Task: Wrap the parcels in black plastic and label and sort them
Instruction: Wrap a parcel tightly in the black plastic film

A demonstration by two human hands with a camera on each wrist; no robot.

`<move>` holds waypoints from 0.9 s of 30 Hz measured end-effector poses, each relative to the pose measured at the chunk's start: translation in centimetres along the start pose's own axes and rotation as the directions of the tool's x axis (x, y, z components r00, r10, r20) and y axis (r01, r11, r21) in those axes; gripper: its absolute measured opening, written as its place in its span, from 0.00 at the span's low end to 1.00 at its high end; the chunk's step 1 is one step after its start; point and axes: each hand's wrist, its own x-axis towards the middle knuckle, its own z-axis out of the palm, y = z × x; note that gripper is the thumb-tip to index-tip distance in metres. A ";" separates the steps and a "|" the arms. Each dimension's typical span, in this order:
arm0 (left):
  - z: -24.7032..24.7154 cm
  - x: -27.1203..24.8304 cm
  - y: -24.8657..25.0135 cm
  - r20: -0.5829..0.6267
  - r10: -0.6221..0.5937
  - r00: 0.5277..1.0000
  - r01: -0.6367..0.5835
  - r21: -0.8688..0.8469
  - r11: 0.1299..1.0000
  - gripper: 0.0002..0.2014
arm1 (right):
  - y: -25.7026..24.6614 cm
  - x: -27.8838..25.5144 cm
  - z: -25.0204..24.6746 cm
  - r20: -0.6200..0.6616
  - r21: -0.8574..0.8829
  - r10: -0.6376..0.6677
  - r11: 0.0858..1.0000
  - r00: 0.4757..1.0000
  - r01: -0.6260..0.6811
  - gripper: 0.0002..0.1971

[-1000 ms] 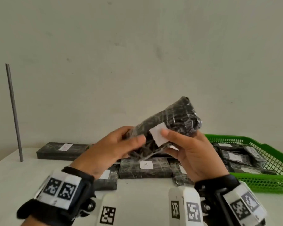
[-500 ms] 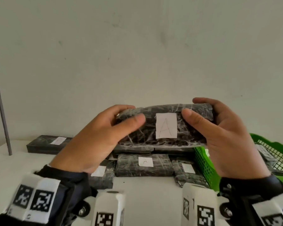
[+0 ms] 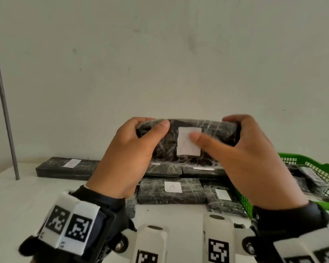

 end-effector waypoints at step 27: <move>-0.9 0.0 0.9 0.041 0.112 0.993 -0.107 -0.106 0.989 0.25 | 0.6 0.5 0.0 -0.100 0.319 -0.129 0.935 0.987 0.155 0.43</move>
